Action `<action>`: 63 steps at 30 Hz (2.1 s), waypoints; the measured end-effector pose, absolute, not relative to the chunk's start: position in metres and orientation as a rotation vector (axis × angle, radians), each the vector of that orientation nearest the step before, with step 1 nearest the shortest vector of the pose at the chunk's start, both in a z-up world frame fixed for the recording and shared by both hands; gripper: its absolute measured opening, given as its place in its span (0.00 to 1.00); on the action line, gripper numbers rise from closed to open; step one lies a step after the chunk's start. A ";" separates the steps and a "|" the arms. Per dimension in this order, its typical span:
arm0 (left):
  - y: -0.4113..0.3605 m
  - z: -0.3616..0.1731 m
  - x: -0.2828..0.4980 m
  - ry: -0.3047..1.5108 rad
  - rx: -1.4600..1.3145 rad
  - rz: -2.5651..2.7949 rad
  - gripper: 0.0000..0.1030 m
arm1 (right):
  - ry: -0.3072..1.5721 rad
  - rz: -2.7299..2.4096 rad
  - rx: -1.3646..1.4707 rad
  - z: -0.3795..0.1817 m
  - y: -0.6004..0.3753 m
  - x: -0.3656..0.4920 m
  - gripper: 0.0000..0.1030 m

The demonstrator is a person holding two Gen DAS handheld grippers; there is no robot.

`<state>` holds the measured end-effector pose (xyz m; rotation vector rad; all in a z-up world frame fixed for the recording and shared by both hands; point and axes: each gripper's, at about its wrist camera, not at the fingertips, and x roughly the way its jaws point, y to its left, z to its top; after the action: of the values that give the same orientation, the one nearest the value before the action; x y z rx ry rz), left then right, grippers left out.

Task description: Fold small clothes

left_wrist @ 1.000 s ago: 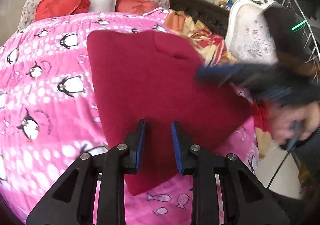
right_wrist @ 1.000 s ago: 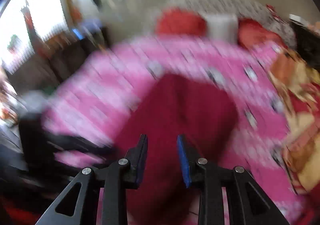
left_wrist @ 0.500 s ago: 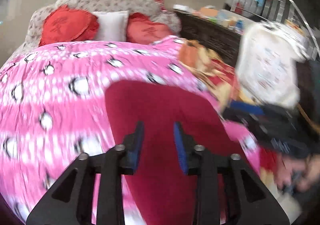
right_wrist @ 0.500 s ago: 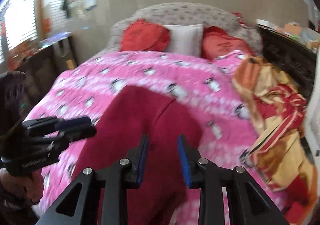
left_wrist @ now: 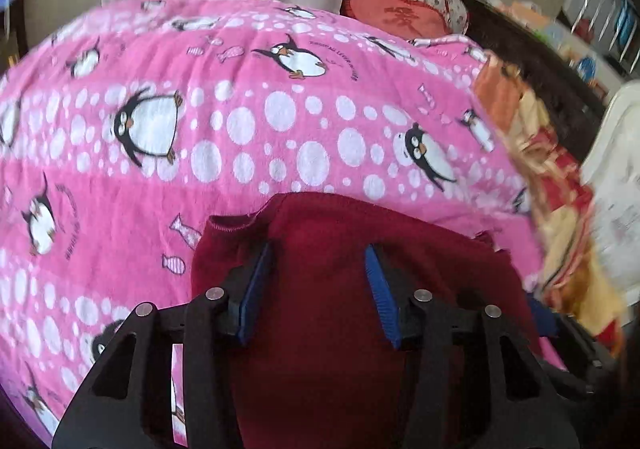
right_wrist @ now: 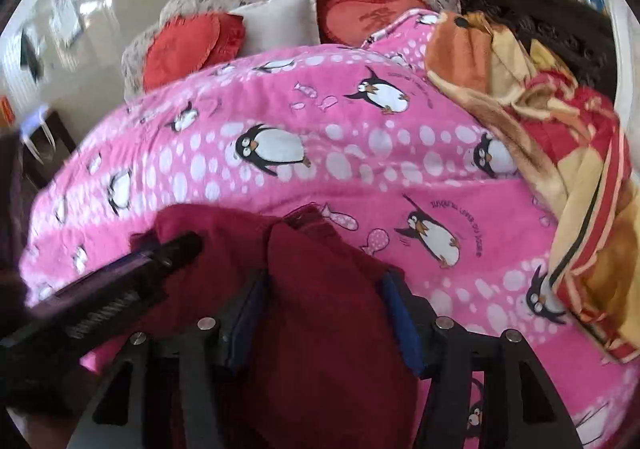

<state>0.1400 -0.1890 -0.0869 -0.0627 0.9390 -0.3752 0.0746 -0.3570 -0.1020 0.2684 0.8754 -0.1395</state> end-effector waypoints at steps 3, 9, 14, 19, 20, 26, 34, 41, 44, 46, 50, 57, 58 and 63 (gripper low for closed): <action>-0.197 -0.089 0.146 0.944 -0.030 -0.341 0.50 | 0.885 -0.135 0.305 -0.105 -0.365 0.077 0.56; -0.199 -0.091 0.150 0.937 -0.019 -0.329 0.50 | 0.883 -0.132 0.318 -0.108 -0.369 0.080 0.56; -0.200 -0.090 0.150 0.928 -0.019 -0.327 0.50 | 0.873 -0.133 0.317 -0.108 -0.366 0.077 0.56; -0.200 -0.090 0.149 0.928 -0.019 -0.327 0.50 | 0.866 -0.136 0.316 -0.108 -0.365 0.076 0.56; -0.200 -0.090 0.149 0.927 -0.019 -0.326 0.50 | 0.864 -0.137 0.316 -0.108 -0.364 0.076 0.56; -0.201 -0.089 0.149 0.927 -0.013 -0.324 0.50 | 0.853 -0.128 0.336 -0.109 -0.367 0.076 0.57; -0.191 -0.078 0.154 0.982 -0.071 -0.410 0.50 | 0.821 -0.106 0.380 -0.104 -0.370 0.069 0.59; -0.093 -0.049 0.106 0.910 -0.220 -0.588 0.71 | 0.597 0.001 0.682 -0.067 -0.430 -0.018 0.74; -0.086 -0.087 0.086 1.036 -0.259 -0.673 0.71 | 0.624 0.100 0.747 -0.081 -0.443 -0.039 0.75; -0.085 -0.098 0.077 1.038 -0.335 -0.730 0.71 | 0.668 0.173 0.800 -0.099 -0.442 -0.041 0.75; -0.099 -0.099 0.068 1.033 -0.361 -0.806 0.72 | 0.736 0.285 0.820 -0.134 -0.427 -0.036 0.77; -0.110 -0.098 0.070 1.019 -0.348 -0.816 0.78 | 0.719 0.477 0.863 -0.150 -0.418 -0.028 0.83; -0.111 -0.100 0.072 1.015 -0.347 -0.813 0.78 | 0.703 0.564 0.903 -0.150 -0.417 -0.027 0.84; -0.110 -0.104 0.071 0.999 -0.316 -0.808 0.79 | 0.709 0.591 0.878 -0.156 -0.409 -0.030 0.81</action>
<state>0.0706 -0.1098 -0.1036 -0.3157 0.9991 -0.8080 -0.0303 -0.4093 -0.1562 0.8780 0.7089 0.5906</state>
